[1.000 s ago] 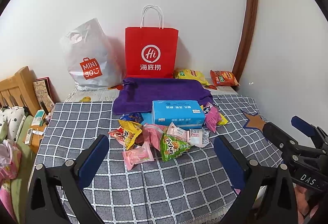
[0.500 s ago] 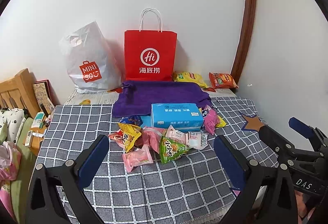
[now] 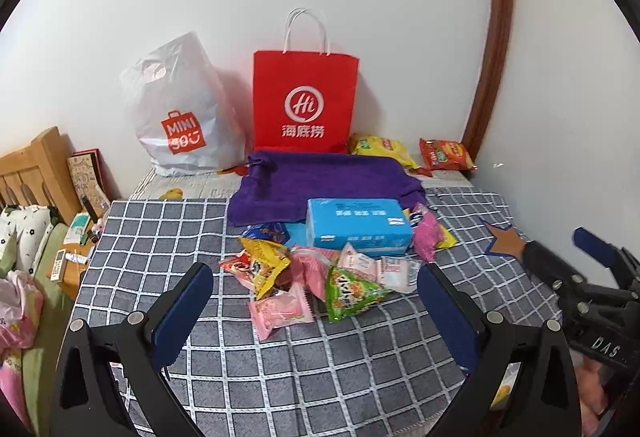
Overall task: Organize snacks
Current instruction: 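Grasp the pink snack bag with the right tool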
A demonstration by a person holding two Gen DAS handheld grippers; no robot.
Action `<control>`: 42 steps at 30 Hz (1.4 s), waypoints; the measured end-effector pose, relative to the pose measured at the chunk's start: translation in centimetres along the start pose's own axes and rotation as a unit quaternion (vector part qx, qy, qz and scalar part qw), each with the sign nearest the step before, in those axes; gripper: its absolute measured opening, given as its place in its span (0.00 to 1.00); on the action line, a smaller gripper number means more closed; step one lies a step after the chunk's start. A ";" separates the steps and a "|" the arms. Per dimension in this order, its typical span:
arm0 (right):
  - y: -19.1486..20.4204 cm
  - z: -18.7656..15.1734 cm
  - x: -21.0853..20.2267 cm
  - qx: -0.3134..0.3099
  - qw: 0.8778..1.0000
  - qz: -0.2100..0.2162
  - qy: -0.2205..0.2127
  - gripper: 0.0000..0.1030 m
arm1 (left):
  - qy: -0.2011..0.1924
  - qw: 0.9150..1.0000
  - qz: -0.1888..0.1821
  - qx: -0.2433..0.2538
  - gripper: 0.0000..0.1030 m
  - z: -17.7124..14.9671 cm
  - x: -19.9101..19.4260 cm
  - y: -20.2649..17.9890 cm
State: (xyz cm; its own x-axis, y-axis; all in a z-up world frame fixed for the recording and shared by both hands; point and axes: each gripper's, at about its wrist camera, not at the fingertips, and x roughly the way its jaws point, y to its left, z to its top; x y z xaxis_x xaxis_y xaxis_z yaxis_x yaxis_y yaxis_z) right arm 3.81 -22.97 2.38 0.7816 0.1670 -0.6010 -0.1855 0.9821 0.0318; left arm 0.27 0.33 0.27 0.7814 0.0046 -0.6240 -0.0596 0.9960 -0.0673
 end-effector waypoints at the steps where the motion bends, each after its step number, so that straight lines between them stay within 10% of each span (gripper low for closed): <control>1: -0.1 0.1 0.4 -0.001 1.000 -0.005 -0.002 1.00 | 0.005 1.000 0.002 -0.002 0.99 0.0 0.6 0.3; 19: -5.7 -1.5 13.8 0.020 0.996 0.010 0.090 0.88 | 0.101 0.993 0.031 -0.049 0.99 -1.0 13.0 4.9; 42: -5.6 -0.1 29.0 0.025 0.983 0.031 0.180 0.80 | 0.161 0.985 0.014 -0.059 0.99 0.8 19.5 7.1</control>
State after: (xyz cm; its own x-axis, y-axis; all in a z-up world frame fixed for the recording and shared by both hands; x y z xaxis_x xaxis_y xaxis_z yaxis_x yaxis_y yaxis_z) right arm 27.43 -23.64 -15.28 0.5068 0.1937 -0.8400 -0.1887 0.9757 0.1111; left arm 15.57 7.52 -11.74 0.5415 -0.0149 -0.8406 -0.1654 0.9784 -0.1239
